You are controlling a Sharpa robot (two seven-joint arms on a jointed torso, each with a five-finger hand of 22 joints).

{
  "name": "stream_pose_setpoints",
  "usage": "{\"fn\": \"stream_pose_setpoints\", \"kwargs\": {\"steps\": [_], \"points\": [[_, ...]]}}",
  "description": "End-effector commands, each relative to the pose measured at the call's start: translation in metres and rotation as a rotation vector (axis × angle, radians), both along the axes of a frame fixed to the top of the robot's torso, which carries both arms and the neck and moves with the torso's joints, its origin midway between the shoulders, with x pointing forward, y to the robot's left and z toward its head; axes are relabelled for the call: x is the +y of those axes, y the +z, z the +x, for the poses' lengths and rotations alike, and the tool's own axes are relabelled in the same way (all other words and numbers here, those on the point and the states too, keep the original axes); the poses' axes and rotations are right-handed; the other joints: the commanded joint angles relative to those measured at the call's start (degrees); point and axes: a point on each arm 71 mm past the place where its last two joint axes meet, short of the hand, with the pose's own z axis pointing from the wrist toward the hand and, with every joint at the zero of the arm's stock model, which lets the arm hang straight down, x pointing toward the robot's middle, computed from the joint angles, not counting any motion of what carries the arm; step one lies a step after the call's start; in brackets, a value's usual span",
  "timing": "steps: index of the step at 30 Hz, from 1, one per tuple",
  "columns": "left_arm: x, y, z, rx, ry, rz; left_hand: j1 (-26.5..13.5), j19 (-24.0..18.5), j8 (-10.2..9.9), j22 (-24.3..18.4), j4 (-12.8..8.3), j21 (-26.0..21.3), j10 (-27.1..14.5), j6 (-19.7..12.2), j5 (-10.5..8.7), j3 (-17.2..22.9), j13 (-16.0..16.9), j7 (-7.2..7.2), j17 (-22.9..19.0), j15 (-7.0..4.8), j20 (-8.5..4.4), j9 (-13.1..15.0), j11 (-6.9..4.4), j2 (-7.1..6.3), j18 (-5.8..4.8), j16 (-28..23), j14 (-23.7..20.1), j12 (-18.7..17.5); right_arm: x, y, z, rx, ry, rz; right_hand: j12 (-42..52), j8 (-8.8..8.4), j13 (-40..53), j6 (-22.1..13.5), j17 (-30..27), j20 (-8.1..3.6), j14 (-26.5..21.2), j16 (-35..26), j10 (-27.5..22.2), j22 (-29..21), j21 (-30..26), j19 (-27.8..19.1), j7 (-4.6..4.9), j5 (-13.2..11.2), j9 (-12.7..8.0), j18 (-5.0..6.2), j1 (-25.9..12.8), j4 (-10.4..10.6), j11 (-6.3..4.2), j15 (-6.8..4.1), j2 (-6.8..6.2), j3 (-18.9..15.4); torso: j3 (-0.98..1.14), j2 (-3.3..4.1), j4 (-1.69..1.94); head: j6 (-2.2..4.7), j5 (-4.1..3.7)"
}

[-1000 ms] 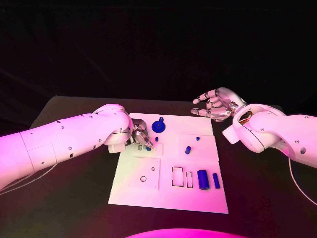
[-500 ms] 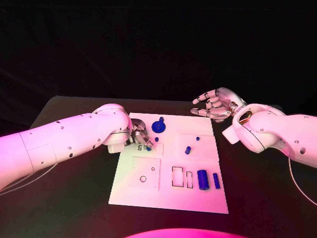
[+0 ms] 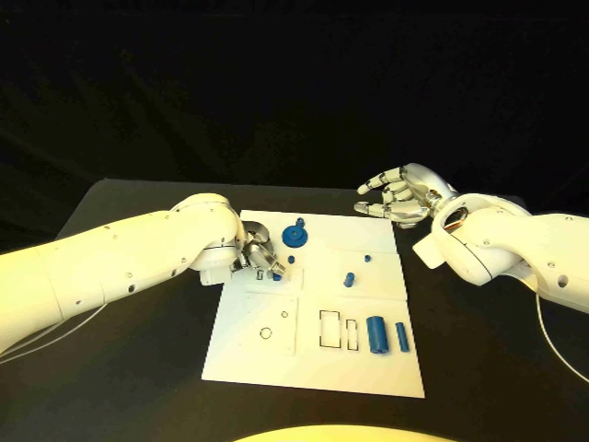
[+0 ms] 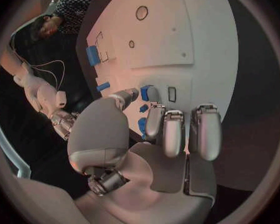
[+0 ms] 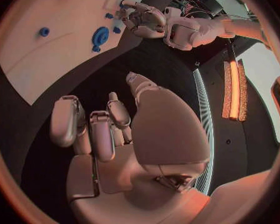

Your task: Assemble the parts on the task board

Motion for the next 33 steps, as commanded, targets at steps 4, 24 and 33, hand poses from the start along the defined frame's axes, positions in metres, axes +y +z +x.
{"fn": "stream_pose_setpoints", "kwargs": {"steps": [4,24,33], "points": [[0.002,-0.003,-0.002,0.015,-0.005,0.003,0.11,0.36,-0.38,1.05,0.38,-0.19,-0.17,0.26,-0.48,-0.81,0.17,0.36,15.08,-0.08,-0.13,0.12,0.23,0.12,-0.63,0.22,6.06,-0.09,0.001,0.0,-0.001,-0.006,0.019,-0.004,0.2,0.21,-0.16,0.32,4.21,0.01,3.31,-0.15,-0.04,0.4,-0.25,-0.32,-0.26,0.02,-0.09,0.41,0.46,0.22,-0.48,0.04,-0.05,0.01,-0.03,-0.01,-0.04,0.11,0.05],[0.017,0.017,-0.002,-0.026,0.03,-0.042,0.65,0.33,-0.62,0.96,2.82,-0.28,-0.31,0.31,-2.11,-3.73,0.05,0.43,15.08,-0.04,-0.1,0.45,0.28,-0.39,-0.61,0.22,6.06,-0.23,0.0,0.0,0.0,-0.007,0.014,-0.006,0.2,0.23,-0.17,0.28,4.24,0.01,3.32,-0.15,-0.03,0.43,-0.22,-0.28,-0.25,0.01,-0.12,0.4,0.42,0.3,-0.48,0.03,-0.08,-0.03,0.01,-0.1,0.04,0.7,-0.01],[0.032,0.039,0.01,-0.056,0.076,-0.076,0.76,0.27,-1.86,0.85,2.93,-0.37,-1.23,-0.98,-2.86,-5.11,-1.06,0.94,15.08,0.24,0.08,0.17,0.68,0.21,-0.59,0.22,6.06,-1.0,-0.001,0.0,0.001,-0.007,0.012,-0.007,0.2,0.23,-0.17,0.28,4.24,0.01,3.32,-0.15,-0.03,0.43,-0.22,-0.28,-0.25,0.01,-0.12,0.4,0.42,0.3,-0.48,0.03,-0.08,-0.03,-0.03,-0.01,-0.05,0.25,-0.26]]}}
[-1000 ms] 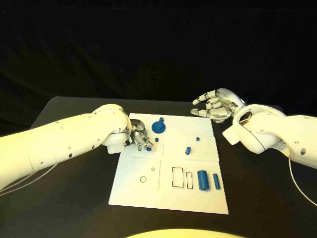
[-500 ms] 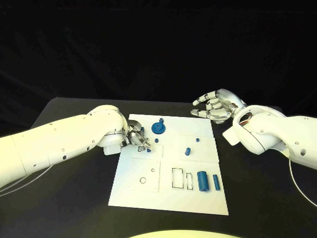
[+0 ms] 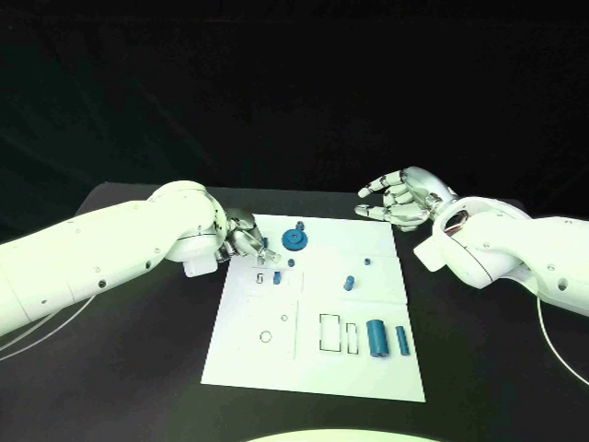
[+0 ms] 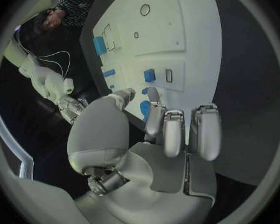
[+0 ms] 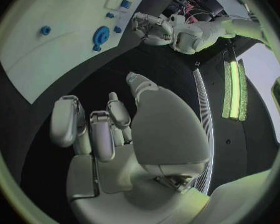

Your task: Assemble the parts on the task board

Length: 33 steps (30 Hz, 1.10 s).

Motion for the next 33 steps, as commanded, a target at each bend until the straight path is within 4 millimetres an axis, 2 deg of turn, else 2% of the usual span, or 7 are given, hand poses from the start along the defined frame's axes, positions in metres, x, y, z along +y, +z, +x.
{"fn": "stream_pose_setpoints", "kwargs": {"steps": [1,3,7,9,15,18,33], "points": [[0.006,0.009,0.006,-0.008,0.019,-0.009,0.48,0.24,-0.93,0.79,0.0,-0.4,-0.82,-0.91,-0.2,-0.66,-0.41,0.43,15.09,0.26,0.1,-0.27,0.26,0.56,-0.58,0.22,6.06,-0.45,0.001,0.0,0.0,-0.006,0.017,-0.005,0.25,0.25,-0.01,0.26,4.26,0.0,3.34,-0.14,0.02,0.42,-0.21,-0.26,-0.26,0.01,-0.07,0.39,0.41,0.35,-0.48,0.03,-0.08,-0.03,-0.02,0.09,-0.07,-0.37,-0.23],[0.008,0.013,0.01,-0.022,0.025,-0.004,0.63,0.22,-1.31,0.76,-0.02,-0.43,-0.99,-1.18,-0.16,-0.87,-0.59,0.58,15.09,0.36,0.18,-0.4,0.38,0.7,-0.58,0.22,6.06,-0.58,0.001,0.0,0.0,-0.006,0.016,-0.005,0.25,0.25,-0.01,0.26,4.26,0.0,3.34,-0.14,0.02,0.42,-0.21,-0.26,-0.26,0.01,-0.07,0.39,0.41,0.35,-0.48,0.03,-0.08,-0.03,0.0,0.11,-0.07,-0.32,-0.23],[0.013,0.021,0.021,-0.065,0.042,0.013,1.95,-0.1,-4.9,0.18,-0.02,-0.75,-2.31,-3.28,0.1,-1.98,-1.92,1.97,15.09,1.38,1.04,-2.06,1.59,1.49,-0.47,0.22,6.06,-1.44,0.001,0.0,0.0,-0.006,0.015,-0.006,0.25,0.25,-0.01,0.26,4.26,0.0,3.34,-0.14,0.02,0.42,-0.21,-0.26,-0.26,0.01,-0.07,0.39,0.41,0.35,-0.48,0.03,-0.08,-0.03,0.01,0.09,0.04,-0.19,-0.12],[0.014,0.023,0.027,-0.092,0.047,0.029,2.29,-0.17,-5.43,0.04,-0.05,-0.82,-2.49,-3.3,0.22,-2.12,-2.11,2.13,15.09,1.54,1.2,-2.36,1.75,1.69,-0.43,0.22,6.06,-1.54,0.001,0.0,0.0,-0.006,0.015,-0.006,0.25,0.25,-0.01,0.26,4.26,0.0,3.34,-0.14,0.02,0.42,-0.21,-0.26,-0.26,0.01,-0.07,0.39,0.41,0.35,-0.48,0.03,-0.08,-0.03,0.0,0.11,0.04,-0.12,0.02],[0.012,0.024,0.04,-0.125,0.056,0.049,2.58,-0.18,-5.73,0.04,-0.07,-0.82,-2.64,-3.28,0.35,-2.2,-2.25,2.24,15.09,1.63,1.29,-2.54,1.85,1.8,-0.43,0.22,6.06,-1.62,0.001,0.0,0.0,-0.007,0.015,-0.005,0.25,0.25,-0.01,0.26,4.26,0.0,3.34,-0.14,0.02,0.42,-0.21,-0.26,-0.26,0.01,-0.07,0.39,0.41,0.35,-0.48,0.03,-0.08,-0.03,-0.13,0.18,-0.01,-0.07,0.12],[0.01,0.022,0.045,-0.127,0.06,0.054,2.6,-0.18,-5.76,0.04,-0.06,-0.83,-2.65,-3.27,0.36,-2.21,-2.24,2.25,15.09,1.64,1.3,-2.56,1.86,1.81,-0.42,0.22,6.06,-1.62,0.002,0.0,0.0,-0.007,0.016,-0.005,0.25,0.25,-0.01,0.26,4.26,0.0,3.34,-0.14,0.02,0.42,-0.21,-0.26,-0.26,0.01,-0.07,0.39,0.41,0.35,-0.48,0.03,-0.08,-0.03,-0.05,0.17,-0.08,-0.09,0.2],[0.006,0.005,0.058,-0.109,0.067,0.096,2.63,-0.17,-5.9,0.09,-0.02,-0.81,-2.74,-3.28,0.32,-2.32,-2.33,2.3,15.09,1.69,1.34,-2.63,1.92,1.78,-0.43,0.22,6.06,-1.68,0.004,0.0,0.001,-0.007,0.021,-0.005,0.25,0.3,-0.05,0.23,4.2,-0.01,3.33,-0.17,0.01,0.41,-0.25,-0.24,-0.26,0.03,-0.11,0.39,0.5,0.39,-0.49,0.02,-0.06,0.01,-0.04,0.17,-0.08,-0.27,0.12]]}}
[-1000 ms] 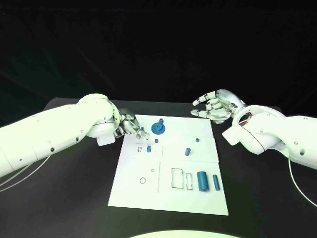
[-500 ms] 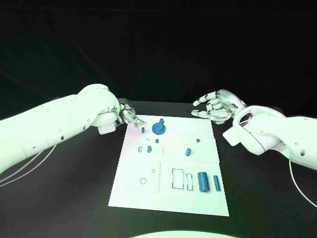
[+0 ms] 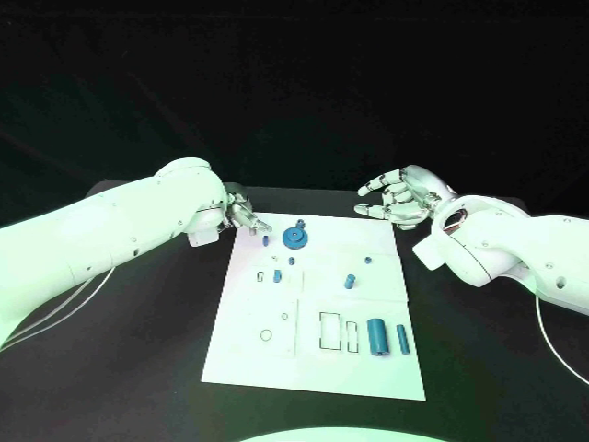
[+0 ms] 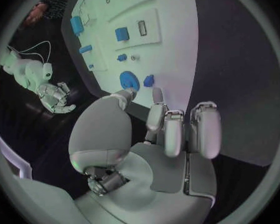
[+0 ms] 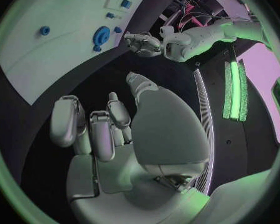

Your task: Assemble the parts on the task board

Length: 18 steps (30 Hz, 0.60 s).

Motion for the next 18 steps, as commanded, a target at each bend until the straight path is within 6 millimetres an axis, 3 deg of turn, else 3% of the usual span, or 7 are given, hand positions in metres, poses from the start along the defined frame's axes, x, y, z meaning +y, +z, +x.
{"fn": "stream_pose_setpoints", "kwargs": {"steps": [1,18], "points": [[-0.004,-0.001,0.001,-0.004,-0.027,-0.001,0.6,0.14,-0.34,0.1,0.02,-0.15,-0.36,-0.21,0.29,-0.3,-0.08,0.32,15.09,0.56,0.42,-0.13,-0.06,0.23,-0.42,0.22,5.96,-0.26,0.002,0.0,0.0,-0.007,0.018,-0.004,0.25,0.3,-0.05,0.23,4.22,-0.01,3.33,-0.17,0.01,0.43,-0.25,-0.24,-0.26,0.03,-0.06,0.39,0.5,0.39,-0.49,0.02,-0.06,0.01,0.01,-0.01,-0.01,-0.05,-0.04],[-0.013,-0.013,0.004,0.027,-0.032,-0.008,0.74,0.14,-0.57,0.12,0.01,-0.14,-0.47,-0.19,0.22,-0.36,-0.14,0.39,15.09,0.64,0.49,-0.27,0.02,0.45,-0.42,0.22,5.96,-0.3,0.005,0.0,0.0,-0.007,0.024,-0.004,0.23,0.3,-0.08,0.23,4.25,-0.01,3.34,-0.16,-0.01,0.39,-0.31,-0.28,-0.26,0.03,-0.06,0.41,0.5,0.4,-0.49,0.02,-0.06,0.01,0.06,-0.07,0.09,-0.06,-0.04]]}}
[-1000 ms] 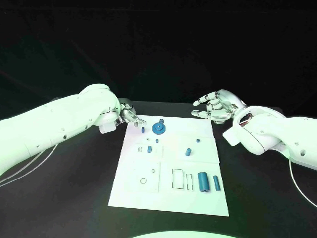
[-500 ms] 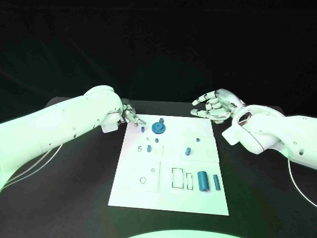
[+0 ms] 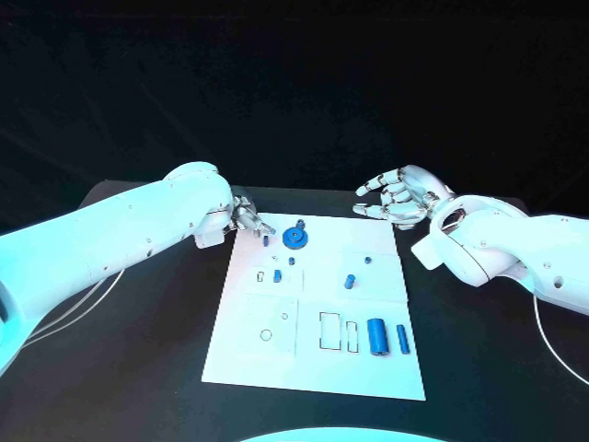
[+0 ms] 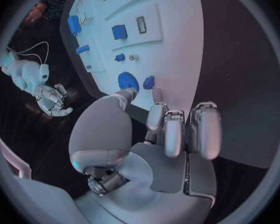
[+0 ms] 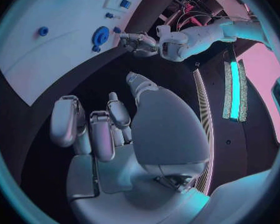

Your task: Assemble the parts on the task board

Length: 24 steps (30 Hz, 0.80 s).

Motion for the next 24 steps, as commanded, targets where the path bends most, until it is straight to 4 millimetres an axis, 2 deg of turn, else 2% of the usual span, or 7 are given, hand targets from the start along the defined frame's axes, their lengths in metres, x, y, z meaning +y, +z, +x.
{"fn": "stream_pose_setpoints", "kwargs": {"steps": [1,10,19,24], "points": [[-0.0045,-0.0025,-0.001,0.018,-0.025,-0.01,0.51,-0.07,-0.34,0.12,0.01,-0.14,-0.47,-0.19,0.22,-0.36,-0.03,0.4,15.09,0.24,0.28,-0.09,0.02,0.22,-0.42,0.22,5.96,-0.3,0.0021,0.0001,-0.0005,-0.006,0.02,-0.004,0.23,0.3,-0.08,0.23,4.26,-0.01,3.34,-0.16,-0.01,0.4,-0.31,-0.28,-0.26,0.03,-0.07,0.41,0.5,0.4,-0.49,0.02,-0.06,0.01,0.02,0.0,0.05,-0.07,-0.05],[-0.0073,-0.0087,-0.0002,0.031,-0.024,-0.01,0.79,-0.08,-0.53,0.14,-0.04,-0.13,-0.54,-0.13,0.21,-0.38,-0.04,0.44,15.09,0.3,0.34,-0.2,0.07,0.41,-0.43,0.22,5.96,-0.31,0.0027,0.0,-0.0004,-0.006,0.021,-0.004,0.23,0.3,-0.08,0.23,4.26,-0.01,3.34,-0.16,-0.01,0.4,-0.31,-0.28,-0.26,0.03,-0.07,0.41,0.5,0.4,-0.49,0.02,-0.06,0.01,0.05,0.01,-0.06,-0.12,-0.08],[-0.0028,-0.0114,0.0019,0.039,-0.011,-0.006,1.57,-0.07,-0.87,0.2,-0.14,-0.11,-0.58,0.05,0.23,-0.35,0.0,0.51,15.09,0.38,0.46,-0.39,0.14,0.78,-0.43,0.22,5.96,-0.25,0.0028,0.0,-0.0002,-0.006,0.021,-0.005,0.23,0.3,-0.08,0.23,4.26,-0.01,3.34,-0.16,-0.01,0.4,-0.31,-0.28,-0.26,0.03,-0.07,0.41,0.5,0.4,-0.49,0.02,-0.06,0.01,0.07,-0.05,0.06,-0.2,-0.21],[-0.0016,-0.0121,0.0026,0.039,-0.006,-0.01,2.9,-0.09,-1.16,0.23,-0.2,-0.1,-0.54,0.55,0.29,-0.14,0.16,0.47,15.09,0.41,0.56,-0.54,0.13,1.55,-0.42,0.22,5.96,-0.11,0.003,0.0,-0.0001,-0.005,0.021,-0.005,0.23,0.3,-0.08,0.23,4.26,-0.01,3.34,-0.16,-0.01,0.4,-0.31,-0.28,-0.26,0.03,-0.07,0.41,0.5,0.4,-0.49,0.02,-0.06,0.01,0.01,-0.06,0.03,-0.24,-0.24]]}}
